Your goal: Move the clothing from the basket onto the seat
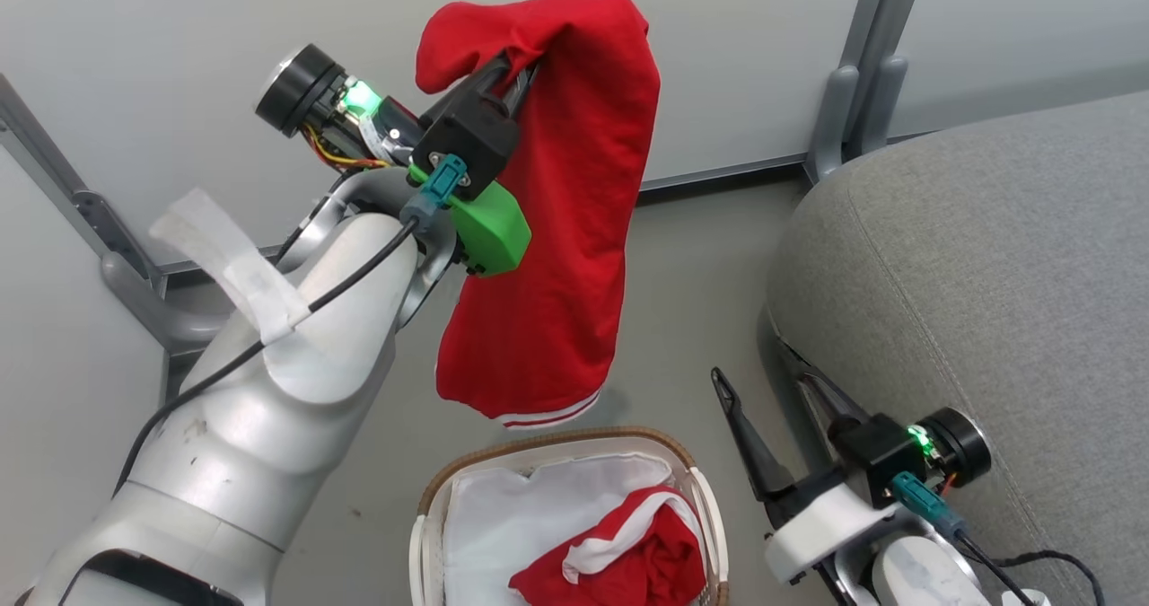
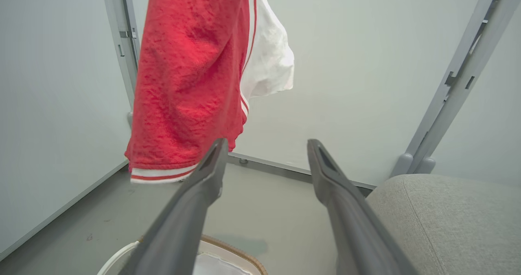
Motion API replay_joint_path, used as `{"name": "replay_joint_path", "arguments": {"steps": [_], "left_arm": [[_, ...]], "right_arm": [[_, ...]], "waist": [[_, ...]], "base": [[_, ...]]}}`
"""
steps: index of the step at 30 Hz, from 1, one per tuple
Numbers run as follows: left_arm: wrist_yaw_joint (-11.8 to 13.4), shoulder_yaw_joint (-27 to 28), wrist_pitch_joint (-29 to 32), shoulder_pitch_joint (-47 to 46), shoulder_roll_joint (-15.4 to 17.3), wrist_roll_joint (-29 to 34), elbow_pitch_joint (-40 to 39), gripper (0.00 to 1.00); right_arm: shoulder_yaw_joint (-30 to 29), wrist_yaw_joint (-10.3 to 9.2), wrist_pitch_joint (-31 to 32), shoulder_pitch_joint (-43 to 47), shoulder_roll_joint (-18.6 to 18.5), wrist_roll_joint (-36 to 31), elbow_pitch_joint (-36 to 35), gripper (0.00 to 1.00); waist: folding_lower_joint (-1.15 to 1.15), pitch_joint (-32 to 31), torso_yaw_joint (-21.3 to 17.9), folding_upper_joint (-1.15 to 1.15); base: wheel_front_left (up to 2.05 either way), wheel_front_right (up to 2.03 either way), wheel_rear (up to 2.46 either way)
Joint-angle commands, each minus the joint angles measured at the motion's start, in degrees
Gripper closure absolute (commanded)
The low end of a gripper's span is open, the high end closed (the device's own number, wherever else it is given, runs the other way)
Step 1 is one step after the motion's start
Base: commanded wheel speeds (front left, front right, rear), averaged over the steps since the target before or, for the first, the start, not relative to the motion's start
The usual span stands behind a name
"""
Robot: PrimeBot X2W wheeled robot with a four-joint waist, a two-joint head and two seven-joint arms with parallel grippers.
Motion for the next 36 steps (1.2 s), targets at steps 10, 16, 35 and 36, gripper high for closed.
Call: {"name": "replay_joint_path", "arguments": {"steps": [10, 16, 35, 36], "left_arm": [[-0.2, -5.0, -0.7, -5.1, -1.5, -3.4, 0.7, 1.00], [-0.1, -7.5, -1.2, -5.6, -1.8, -5.0, -0.2, 1.00], [-0.1, -14.8, -1.2, -5.3, -3.7, -10.8, -7.0, 1.00], [-0.1, -14.8, -1.1, -5.1, -3.6, -11.1, -7.3, 1.00]], "right_arm": [[8.2, -0.04, -0.1, -8.5, -0.2, 5.4, 1.1, 0.00], [8.4, -0.04, -0.1, -15.0, -0.2, 6.8, 6.1, 0.00], [11.1, -0.04, -0.1, -24.9, -0.2, 8.6, 17.4, 0.00], [11.1, -0.04, -0.1, -25.4, -0.2, 8.6, 17.6, 0.54]], "waist": [[0.01, -0.5, 2.1, 0.00], [0.01, -0.6, 3.3, 0.00], [0.01, -1.7, 7.0, 0.00], [0.01, -1.8, 7.2, 0.00]], "base": [[0.00, 0.00, 0.00], [0.00, 0.00, 0.00], [0.00, 0.00, 0.00], [0.00, 0.00, 0.00]]}}
